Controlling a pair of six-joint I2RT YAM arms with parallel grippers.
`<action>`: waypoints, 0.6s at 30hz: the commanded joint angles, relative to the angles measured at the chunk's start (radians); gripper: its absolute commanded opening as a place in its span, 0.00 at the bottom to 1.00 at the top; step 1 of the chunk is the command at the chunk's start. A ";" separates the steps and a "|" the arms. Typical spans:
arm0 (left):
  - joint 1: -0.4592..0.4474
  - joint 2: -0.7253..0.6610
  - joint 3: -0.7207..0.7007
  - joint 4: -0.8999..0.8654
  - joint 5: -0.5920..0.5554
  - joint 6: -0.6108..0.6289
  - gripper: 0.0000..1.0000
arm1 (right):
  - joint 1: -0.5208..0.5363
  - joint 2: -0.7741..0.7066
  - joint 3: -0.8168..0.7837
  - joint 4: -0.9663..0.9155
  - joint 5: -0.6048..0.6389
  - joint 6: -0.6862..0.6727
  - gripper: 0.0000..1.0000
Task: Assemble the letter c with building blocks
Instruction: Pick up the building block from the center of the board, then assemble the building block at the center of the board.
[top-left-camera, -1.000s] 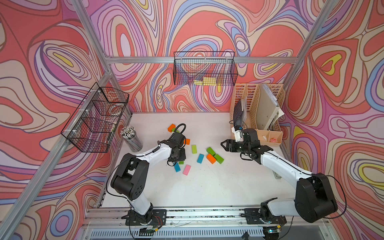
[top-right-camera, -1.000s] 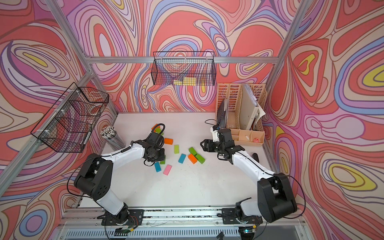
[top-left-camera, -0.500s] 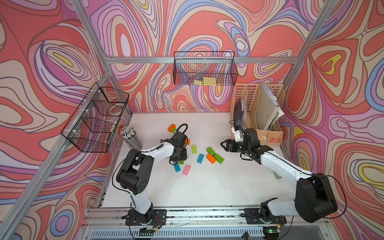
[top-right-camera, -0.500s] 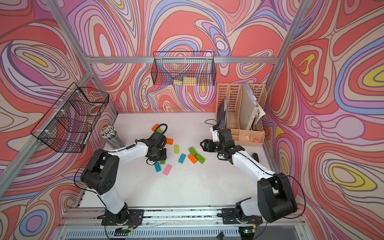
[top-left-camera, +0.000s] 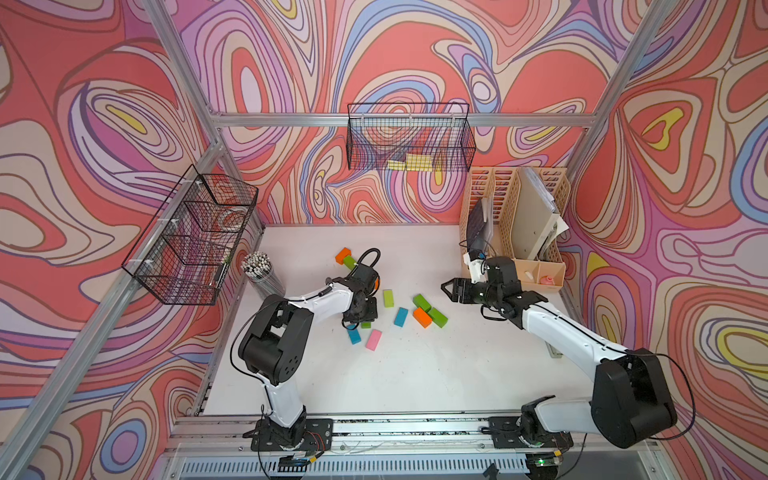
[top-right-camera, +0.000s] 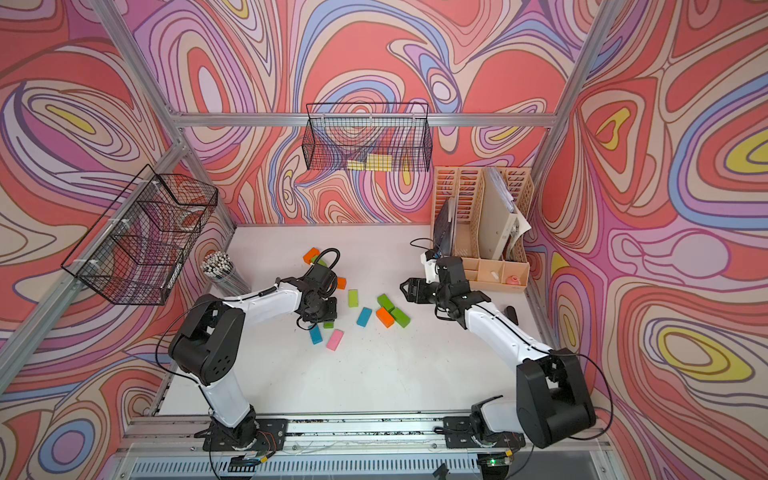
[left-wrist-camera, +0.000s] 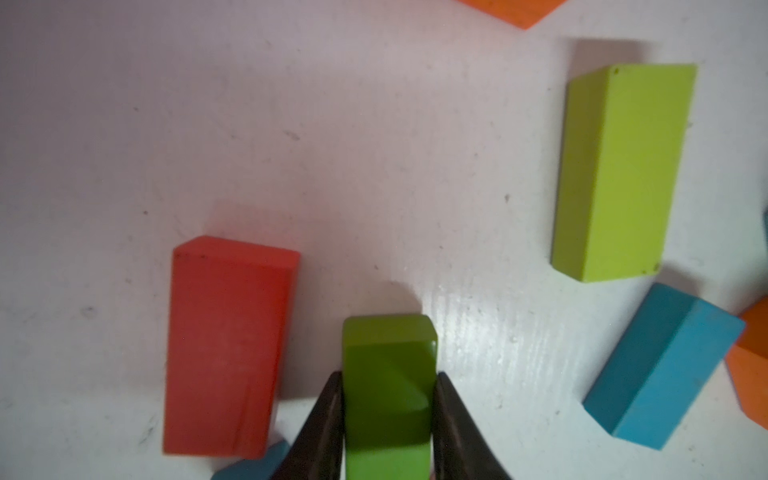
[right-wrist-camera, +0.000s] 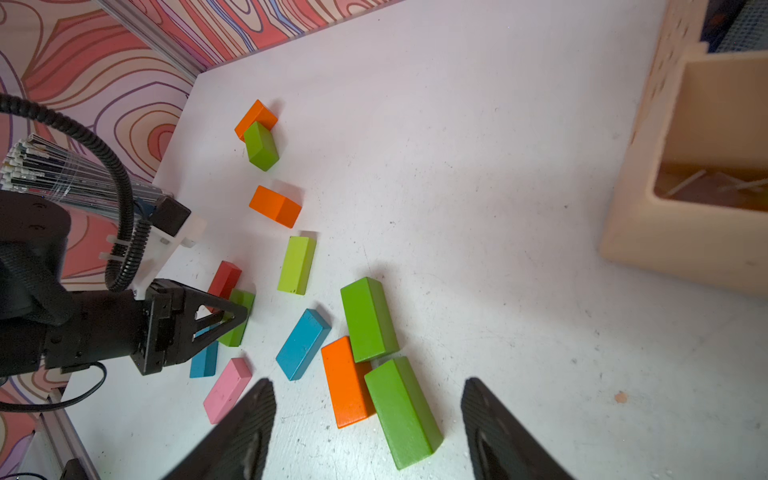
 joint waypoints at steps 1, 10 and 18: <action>-0.038 -0.038 0.043 -0.033 0.026 -0.024 0.29 | 0.006 -0.023 -0.011 0.010 -0.010 -0.010 0.74; -0.081 -0.038 0.072 -0.001 0.075 -0.077 0.28 | 0.007 -0.034 -0.014 0.013 -0.005 -0.011 0.74; -0.096 0.037 0.107 0.032 0.086 -0.091 0.27 | 0.006 -0.048 -0.019 0.011 0.001 -0.010 0.74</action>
